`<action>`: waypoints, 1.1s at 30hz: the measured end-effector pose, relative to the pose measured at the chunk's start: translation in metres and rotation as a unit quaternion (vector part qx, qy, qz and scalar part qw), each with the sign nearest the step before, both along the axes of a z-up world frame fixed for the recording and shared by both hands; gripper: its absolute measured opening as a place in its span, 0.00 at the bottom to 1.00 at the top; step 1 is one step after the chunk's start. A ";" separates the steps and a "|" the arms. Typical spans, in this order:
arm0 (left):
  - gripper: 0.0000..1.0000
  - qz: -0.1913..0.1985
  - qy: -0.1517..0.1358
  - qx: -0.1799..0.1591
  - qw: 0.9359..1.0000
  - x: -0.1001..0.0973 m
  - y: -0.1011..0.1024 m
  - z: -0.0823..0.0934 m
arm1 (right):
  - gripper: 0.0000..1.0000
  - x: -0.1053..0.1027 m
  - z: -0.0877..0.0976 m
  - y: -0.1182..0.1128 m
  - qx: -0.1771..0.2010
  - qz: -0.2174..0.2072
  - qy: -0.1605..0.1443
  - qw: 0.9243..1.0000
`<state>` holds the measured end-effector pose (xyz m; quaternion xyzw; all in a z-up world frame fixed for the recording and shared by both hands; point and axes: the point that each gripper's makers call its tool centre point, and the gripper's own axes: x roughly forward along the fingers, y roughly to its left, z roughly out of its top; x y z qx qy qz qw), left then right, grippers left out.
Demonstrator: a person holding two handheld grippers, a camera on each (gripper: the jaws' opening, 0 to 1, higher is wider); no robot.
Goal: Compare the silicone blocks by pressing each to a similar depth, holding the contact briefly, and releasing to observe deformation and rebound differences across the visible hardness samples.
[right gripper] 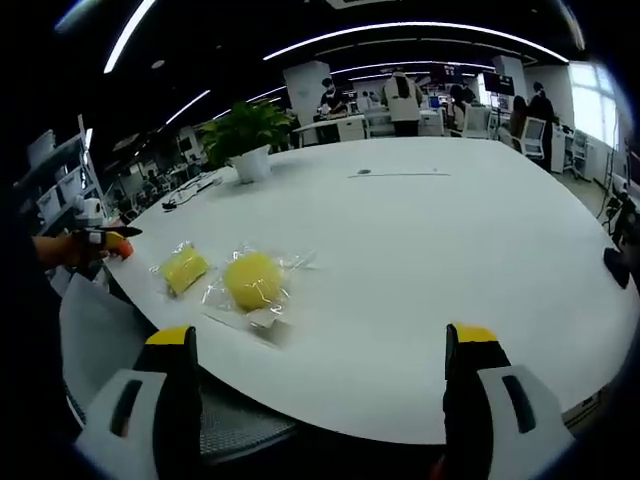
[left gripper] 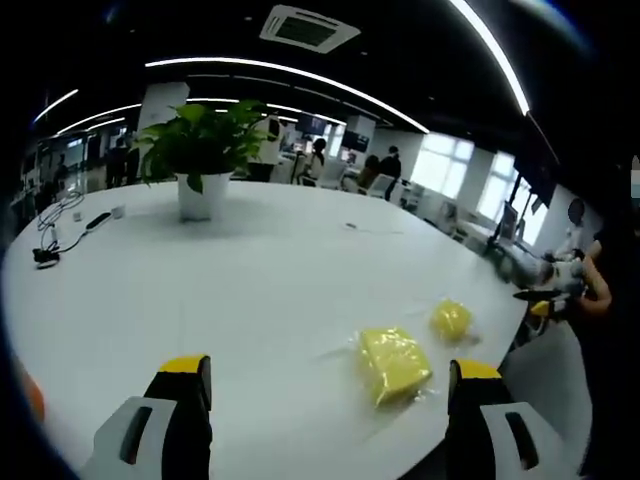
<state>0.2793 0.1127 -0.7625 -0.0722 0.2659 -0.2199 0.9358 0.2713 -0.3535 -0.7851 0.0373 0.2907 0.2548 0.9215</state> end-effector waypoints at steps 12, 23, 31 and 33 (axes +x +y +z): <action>1.00 0.007 0.008 -0.015 1.000 -0.001 -0.006 0.000 | 0.96 0.002 0.002 -0.003 0.002 0.000 0.000 1.000; 0.99 -0.006 0.019 -0.019 1.000 0.006 -0.012 0.001 | 0.96 0.003 0.000 0.007 0.000 0.013 -0.003 1.000; 0.96 -0.030 0.022 -0.003 0.999 0.015 -0.022 0.001 | 0.96 0.001 -0.003 0.009 0.006 0.016 0.005 1.000; 0.96 -0.033 0.023 -0.002 0.999 0.017 -0.023 0.000 | 0.96 0.001 -0.003 0.008 0.008 0.014 0.005 1.000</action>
